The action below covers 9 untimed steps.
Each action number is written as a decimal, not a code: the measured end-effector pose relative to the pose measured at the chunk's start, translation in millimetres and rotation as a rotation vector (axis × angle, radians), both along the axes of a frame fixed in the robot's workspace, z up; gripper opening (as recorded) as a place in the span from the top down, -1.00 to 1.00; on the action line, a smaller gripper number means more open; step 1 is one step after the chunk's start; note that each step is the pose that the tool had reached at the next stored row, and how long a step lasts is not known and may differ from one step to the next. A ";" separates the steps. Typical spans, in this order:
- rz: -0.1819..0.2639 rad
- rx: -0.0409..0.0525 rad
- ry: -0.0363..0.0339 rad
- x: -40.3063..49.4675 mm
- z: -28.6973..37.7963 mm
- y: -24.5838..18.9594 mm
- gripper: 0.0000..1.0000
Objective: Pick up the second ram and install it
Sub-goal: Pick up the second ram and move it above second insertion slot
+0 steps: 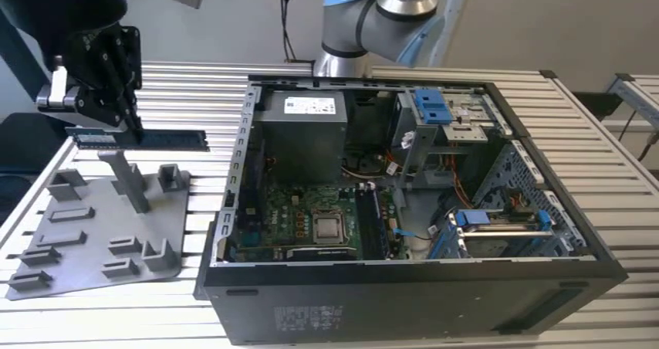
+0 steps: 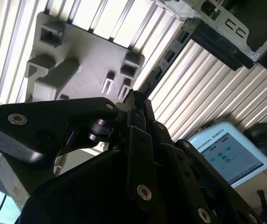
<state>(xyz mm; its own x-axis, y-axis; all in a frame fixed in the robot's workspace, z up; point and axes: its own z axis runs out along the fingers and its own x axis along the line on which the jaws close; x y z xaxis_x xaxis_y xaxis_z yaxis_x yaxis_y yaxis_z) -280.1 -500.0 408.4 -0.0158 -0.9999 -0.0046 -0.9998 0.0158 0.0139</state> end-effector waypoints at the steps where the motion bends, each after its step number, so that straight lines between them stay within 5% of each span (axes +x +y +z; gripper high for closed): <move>1: 0.000 0.0000 0.0000 2.8 0.0 0.0 0.72; 9: 0.000 0.0001 0.0000 23.7 0.0 0.0 0.72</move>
